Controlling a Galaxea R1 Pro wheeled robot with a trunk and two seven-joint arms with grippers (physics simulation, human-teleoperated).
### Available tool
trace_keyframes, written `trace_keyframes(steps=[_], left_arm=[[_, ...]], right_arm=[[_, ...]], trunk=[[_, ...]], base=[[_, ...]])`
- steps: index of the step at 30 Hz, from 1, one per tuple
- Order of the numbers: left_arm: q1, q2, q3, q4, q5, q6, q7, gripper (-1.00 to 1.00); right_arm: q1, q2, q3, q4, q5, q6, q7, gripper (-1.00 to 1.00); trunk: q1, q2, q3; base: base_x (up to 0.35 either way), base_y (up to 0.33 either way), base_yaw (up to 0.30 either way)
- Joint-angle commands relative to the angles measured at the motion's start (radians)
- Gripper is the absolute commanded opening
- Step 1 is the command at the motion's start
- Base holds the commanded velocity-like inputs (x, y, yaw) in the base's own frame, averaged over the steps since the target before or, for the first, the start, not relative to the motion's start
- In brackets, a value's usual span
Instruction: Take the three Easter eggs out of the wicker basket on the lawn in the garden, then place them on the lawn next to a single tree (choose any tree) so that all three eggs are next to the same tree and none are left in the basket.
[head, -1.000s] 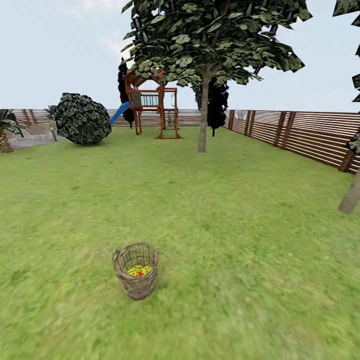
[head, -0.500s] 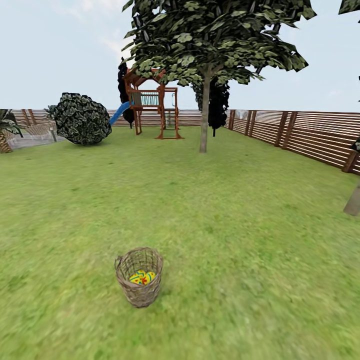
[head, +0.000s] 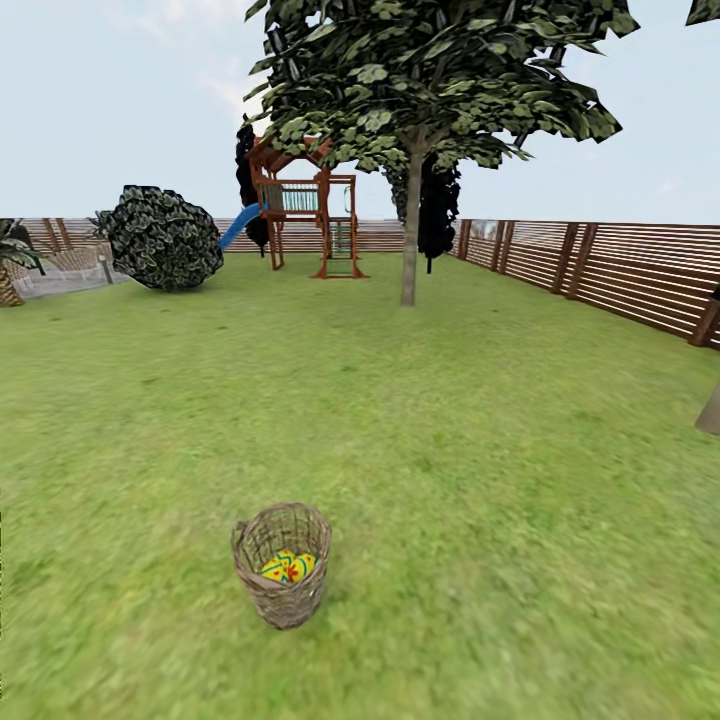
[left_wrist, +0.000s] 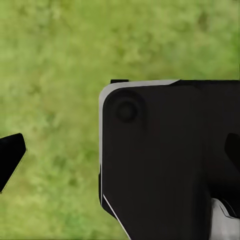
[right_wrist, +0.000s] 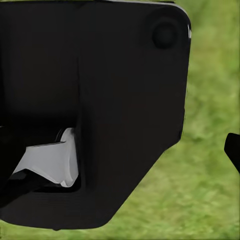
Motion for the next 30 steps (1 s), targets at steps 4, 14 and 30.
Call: trace_keyframes(steps=[4,14,30], left_arm=[[-0.001,0.0,0.0,0.001,0.0,-0.003,0.0,1.0],[-0.001,0.0,0.0,0.001,0.0,-0.003,0.0,1.0],[-0.001,0.0,0.0,0.001,0.0,-0.003,0.0,1.0]], right_arm=[[0.0,0.0,0.001,-0.002,0.0,-0.002,0.0,1.0],[0.0,0.0,0.004,-0.001,0.007,-0.002,0.0,1.0],[0.0,0.0,0.004,-0.001,0.009,-0.002,0.0,1.0]], trunk=[[0.001,-0.002,-0.002],[0.001,-0.002,-0.004],[0.001,-0.002,-0.006]], base=[[0.07,0.221,0.0],[0.156,0.167,0.097],[0.207,0.193,0.051]])
